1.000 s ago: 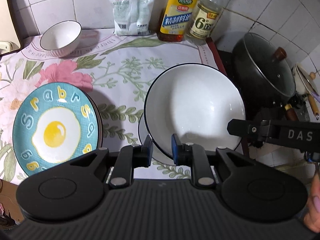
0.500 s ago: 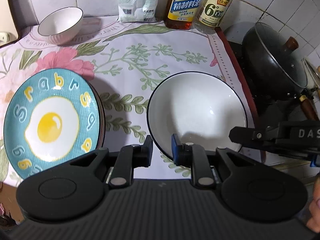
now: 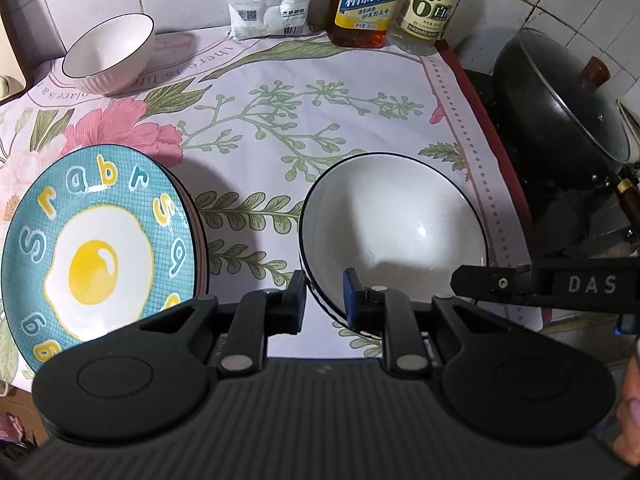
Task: Organize plates and bowls
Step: 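Lower the bowl into the first bowl and open both tools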
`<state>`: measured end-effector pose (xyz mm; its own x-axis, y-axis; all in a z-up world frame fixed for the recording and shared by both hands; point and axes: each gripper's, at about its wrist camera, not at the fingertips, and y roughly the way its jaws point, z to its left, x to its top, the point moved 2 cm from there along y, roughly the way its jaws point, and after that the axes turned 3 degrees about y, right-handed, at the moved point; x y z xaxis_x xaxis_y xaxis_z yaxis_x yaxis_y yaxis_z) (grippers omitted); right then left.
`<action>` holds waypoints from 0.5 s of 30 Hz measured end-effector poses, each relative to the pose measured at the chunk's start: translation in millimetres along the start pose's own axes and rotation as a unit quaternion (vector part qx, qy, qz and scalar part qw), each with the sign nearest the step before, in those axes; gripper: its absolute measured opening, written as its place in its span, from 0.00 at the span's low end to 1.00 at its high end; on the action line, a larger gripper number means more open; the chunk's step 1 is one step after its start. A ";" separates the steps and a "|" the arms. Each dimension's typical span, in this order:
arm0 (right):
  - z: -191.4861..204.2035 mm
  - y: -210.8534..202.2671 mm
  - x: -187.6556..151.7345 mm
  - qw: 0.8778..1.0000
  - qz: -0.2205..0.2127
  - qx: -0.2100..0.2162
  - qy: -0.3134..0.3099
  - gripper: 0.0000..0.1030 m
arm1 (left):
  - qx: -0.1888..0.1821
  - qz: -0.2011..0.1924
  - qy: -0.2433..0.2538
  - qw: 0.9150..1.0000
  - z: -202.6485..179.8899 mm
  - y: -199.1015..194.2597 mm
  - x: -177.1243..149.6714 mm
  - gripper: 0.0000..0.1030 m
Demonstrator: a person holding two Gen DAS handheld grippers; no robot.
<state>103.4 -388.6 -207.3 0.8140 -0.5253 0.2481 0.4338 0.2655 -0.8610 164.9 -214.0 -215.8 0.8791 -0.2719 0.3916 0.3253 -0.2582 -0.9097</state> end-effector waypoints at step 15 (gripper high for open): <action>28.1 -36.1 -12.6 0.993 -0.064 -0.033 -0.093 0.21 | 0.006 0.030 0.000 1.000 4.5 -39.2 4.3 0.18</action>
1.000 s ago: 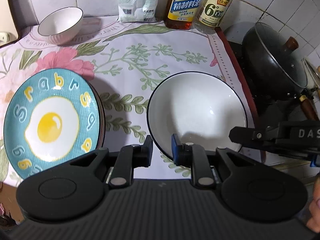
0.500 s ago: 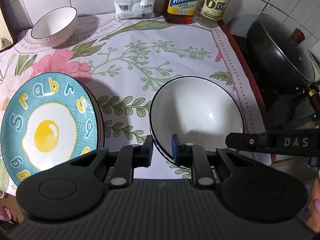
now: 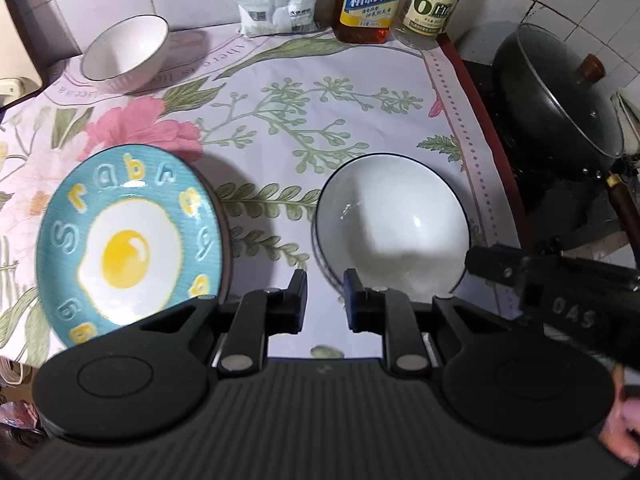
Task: Organize plates and bowls
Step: 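Lower the bowl into the first bowl and open both tools, then move both tools to the white bowl beside the cutting board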
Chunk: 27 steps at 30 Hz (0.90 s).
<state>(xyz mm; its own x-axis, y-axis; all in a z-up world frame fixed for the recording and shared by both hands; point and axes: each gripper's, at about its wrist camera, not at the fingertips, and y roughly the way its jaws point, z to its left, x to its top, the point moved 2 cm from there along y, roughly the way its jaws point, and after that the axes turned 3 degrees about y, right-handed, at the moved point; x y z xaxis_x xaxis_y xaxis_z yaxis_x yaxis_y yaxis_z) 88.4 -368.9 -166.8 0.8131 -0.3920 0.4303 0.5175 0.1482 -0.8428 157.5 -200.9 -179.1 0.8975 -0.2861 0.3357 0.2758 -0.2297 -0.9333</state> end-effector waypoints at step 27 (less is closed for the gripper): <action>134.2 -74.0 -22.1 0.969 -0.064 0.109 -0.214 0.56 | 0.017 -0.072 -0.048 0.996 105.4 -133.5 -29.7 0.35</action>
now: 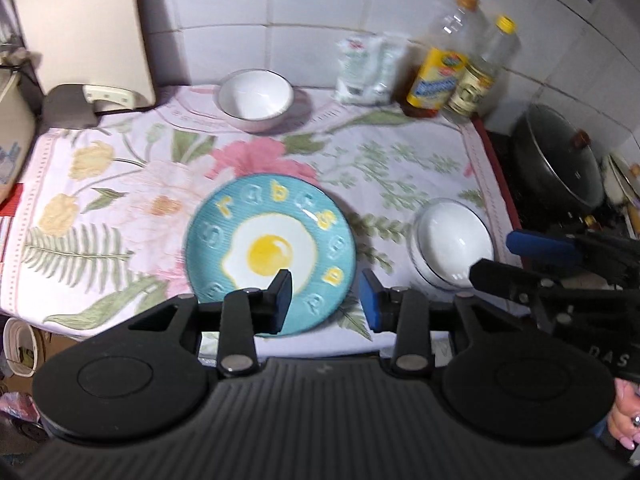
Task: Organize plates and bowls
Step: 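Move both tools to the white bowl beside the cutting board, then close both tools on the rim of that white bowl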
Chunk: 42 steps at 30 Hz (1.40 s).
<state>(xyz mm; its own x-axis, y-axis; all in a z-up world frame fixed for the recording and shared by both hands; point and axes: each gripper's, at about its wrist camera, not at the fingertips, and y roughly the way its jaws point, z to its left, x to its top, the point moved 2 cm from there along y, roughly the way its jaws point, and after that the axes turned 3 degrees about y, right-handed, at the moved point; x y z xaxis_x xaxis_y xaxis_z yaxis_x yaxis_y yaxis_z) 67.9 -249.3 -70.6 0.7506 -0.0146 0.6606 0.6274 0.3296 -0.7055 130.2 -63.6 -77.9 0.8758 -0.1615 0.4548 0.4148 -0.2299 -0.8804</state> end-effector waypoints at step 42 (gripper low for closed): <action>-55.2 311.5 142.7 0.991 0.057 0.025 0.120 0.68 | 0.067 -0.034 -0.115 0.990 141.2 227.3 149.0 0.40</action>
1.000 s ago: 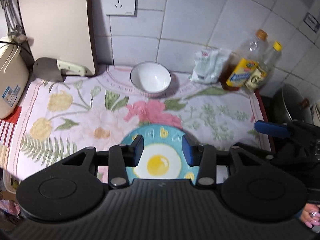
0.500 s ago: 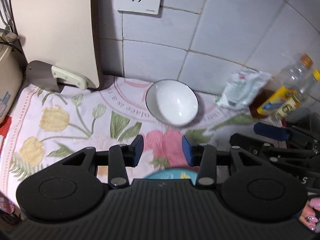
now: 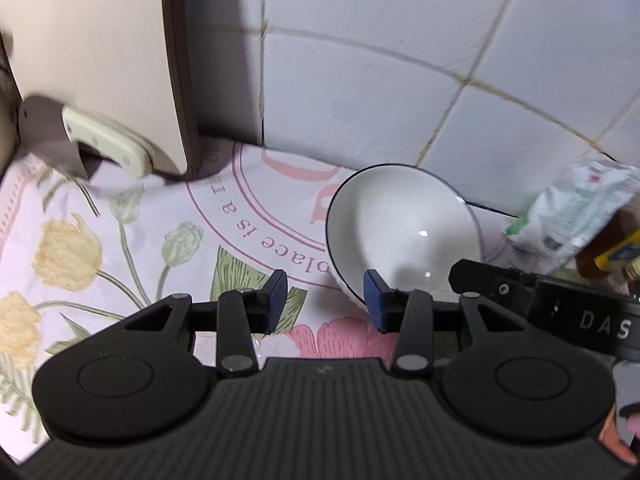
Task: Organize plates and bowls
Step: 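Close both tools on the rim of that white bowl, then lift the white bowl with both tools and carry it to the bowl stack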
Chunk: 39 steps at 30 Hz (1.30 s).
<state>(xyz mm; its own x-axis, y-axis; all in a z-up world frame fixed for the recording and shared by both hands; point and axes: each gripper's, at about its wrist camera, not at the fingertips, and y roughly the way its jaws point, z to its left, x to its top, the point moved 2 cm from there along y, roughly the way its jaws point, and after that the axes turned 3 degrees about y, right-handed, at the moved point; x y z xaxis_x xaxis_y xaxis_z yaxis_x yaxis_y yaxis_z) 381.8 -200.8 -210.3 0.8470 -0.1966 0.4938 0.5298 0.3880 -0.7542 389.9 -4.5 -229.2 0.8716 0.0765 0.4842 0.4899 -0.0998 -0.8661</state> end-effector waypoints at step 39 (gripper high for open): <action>6.2 -77.9 -40.7 0.998 0.032 -0.025 0.047 0.21 | 0.003 0.000 0.016 1.000 -42.7 -80.7 -44.3 0.14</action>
<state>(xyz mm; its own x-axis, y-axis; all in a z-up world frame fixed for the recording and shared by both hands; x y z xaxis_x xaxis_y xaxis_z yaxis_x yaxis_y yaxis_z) 305.8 -217.5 -169.0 0.8782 -0.2576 0.4030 0.4740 0.3569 -0.8049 312.5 -42.1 -175.5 0.8721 0.0452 0.4872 0.4893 -0.0944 -0.8670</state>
